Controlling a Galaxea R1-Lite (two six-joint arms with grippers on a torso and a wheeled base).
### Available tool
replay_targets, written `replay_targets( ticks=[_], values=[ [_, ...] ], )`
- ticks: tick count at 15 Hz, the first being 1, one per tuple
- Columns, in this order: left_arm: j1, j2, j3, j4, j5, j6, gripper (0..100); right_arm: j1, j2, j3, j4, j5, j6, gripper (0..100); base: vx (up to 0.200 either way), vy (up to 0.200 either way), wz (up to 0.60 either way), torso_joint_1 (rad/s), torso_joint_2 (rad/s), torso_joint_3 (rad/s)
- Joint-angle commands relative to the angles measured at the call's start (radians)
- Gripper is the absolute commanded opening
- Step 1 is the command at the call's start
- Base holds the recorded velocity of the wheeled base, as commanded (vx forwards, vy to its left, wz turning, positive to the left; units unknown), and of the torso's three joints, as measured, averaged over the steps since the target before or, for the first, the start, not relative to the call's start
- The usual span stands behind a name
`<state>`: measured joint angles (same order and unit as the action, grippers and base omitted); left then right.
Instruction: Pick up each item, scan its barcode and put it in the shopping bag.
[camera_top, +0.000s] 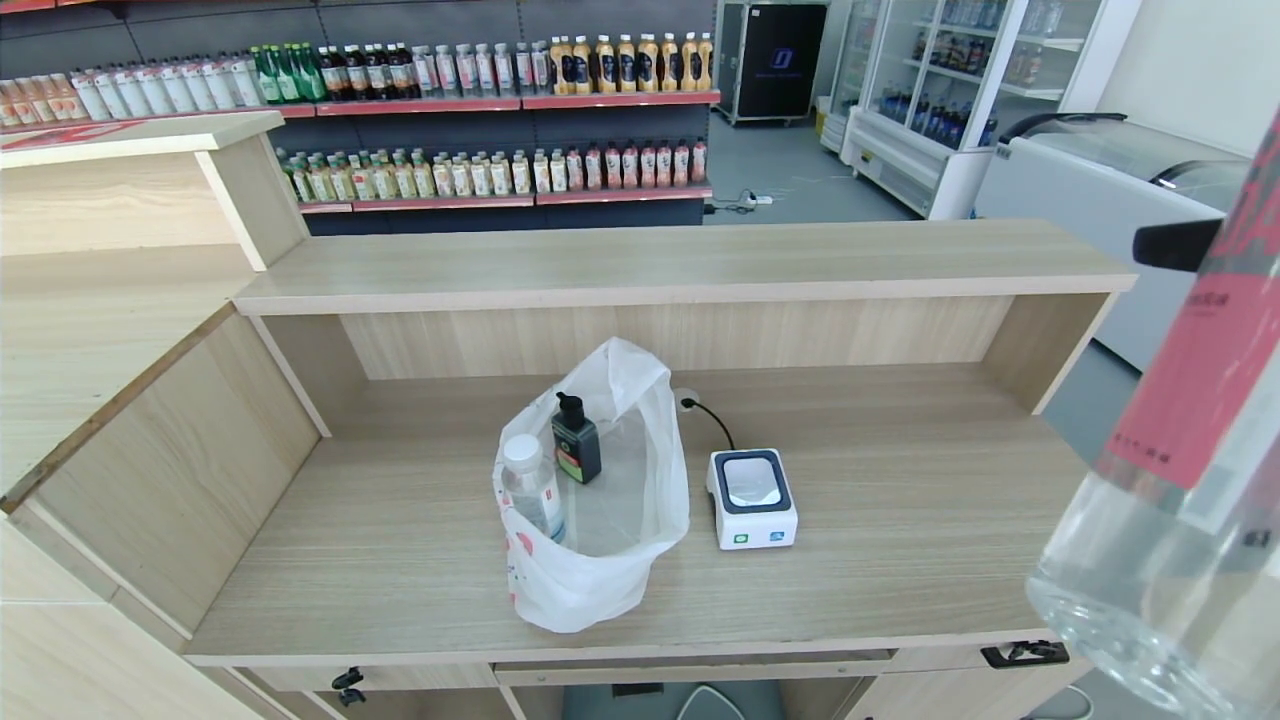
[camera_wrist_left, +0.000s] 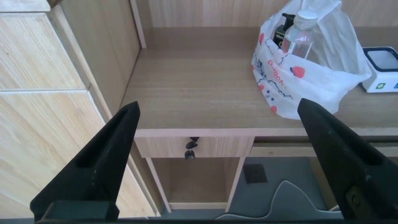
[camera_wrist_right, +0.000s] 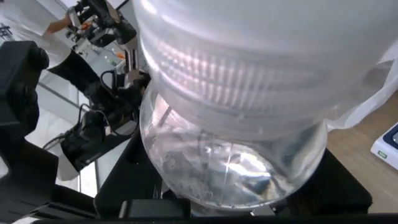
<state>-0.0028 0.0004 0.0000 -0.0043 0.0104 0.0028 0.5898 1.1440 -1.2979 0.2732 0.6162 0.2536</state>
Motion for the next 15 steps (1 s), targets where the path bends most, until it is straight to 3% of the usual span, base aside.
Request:
replay_targets(
  ticks=[1, 15],
  values=[
    [0.000, 0.000, 0.000, 0.000, 0.000, 0.000, 100, 0.002, 0.023, -0.037, 0.000, 0.000, 0.067, 0, 0.000, 0.000, 0.00, 0.000, 0.00, 0.000],
    [0.000, 0.000, 0.000, 0.000, 0.000, 0.000, 100, -0.001, 0.002, 0.022, 0.006, 0.000, 0.072, 0, 0.000, 0.000, 0.00, 0.000, 0.00, 0.000]
  ],
)
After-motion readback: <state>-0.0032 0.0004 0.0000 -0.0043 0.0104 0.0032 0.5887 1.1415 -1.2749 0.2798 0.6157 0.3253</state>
